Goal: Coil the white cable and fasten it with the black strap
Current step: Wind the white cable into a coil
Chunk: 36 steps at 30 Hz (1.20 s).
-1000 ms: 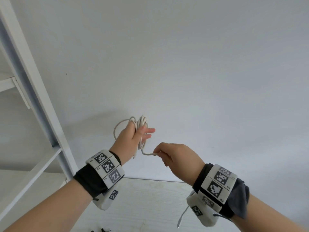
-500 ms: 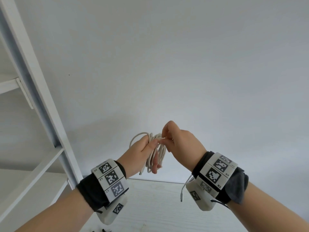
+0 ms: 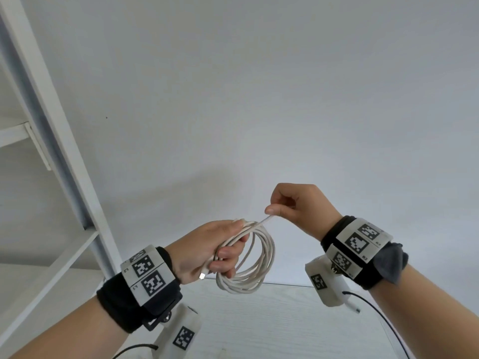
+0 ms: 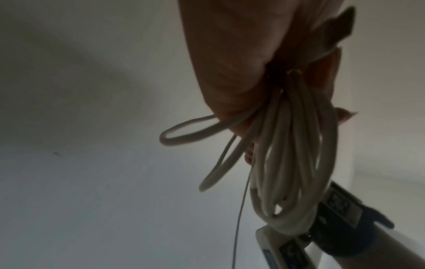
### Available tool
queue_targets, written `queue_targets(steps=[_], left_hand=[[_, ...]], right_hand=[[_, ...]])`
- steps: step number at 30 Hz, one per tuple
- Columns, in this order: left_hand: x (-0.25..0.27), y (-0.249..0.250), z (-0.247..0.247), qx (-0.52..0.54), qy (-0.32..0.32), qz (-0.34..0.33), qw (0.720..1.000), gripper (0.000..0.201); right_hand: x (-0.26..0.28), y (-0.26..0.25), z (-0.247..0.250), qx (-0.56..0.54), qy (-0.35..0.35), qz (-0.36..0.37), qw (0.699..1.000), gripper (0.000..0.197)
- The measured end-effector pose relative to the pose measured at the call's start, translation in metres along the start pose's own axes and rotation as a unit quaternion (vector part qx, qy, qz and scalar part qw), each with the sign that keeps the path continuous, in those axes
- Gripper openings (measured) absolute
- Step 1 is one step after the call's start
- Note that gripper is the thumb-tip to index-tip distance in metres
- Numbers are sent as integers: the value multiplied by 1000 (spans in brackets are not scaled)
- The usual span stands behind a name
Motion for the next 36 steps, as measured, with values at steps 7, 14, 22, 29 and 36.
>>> queue_targets(steps=[7, 14, 22, 29, 36], left_hand=[[6, 18, 16, 207, -79, -53, 974, 29], [2, 43, 55, 357, 64, -164, 917, 33], [1, 39, 96, 342, 268, -235, 869, 36], [2, 27, 92, 112, 322, -235, 910, 39], [3, 19, 72, -153, 331, -187, 912, 28]], right_hand=[[19, 40, -8, -52, 30, -78, 995, 37], [48, 48, -58, -49, -37, -125, 990, 23], [78, 6, -105, 113, -210, -83, 968, 35], [68, -44, -96, 194, -245, -35, 949, 27], [46, -78, -64, 221, -210, 13, 952, 27]])
Point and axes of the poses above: each hand's wrist, its own x-axis away from the middle knuckle, its own z-axis out of the back of the hand, y = z × x, the point moved 7 cm from there along -x, towards the middle knuckle, and after that the axes turned 7 degrees about z, right-handed, at the moved point
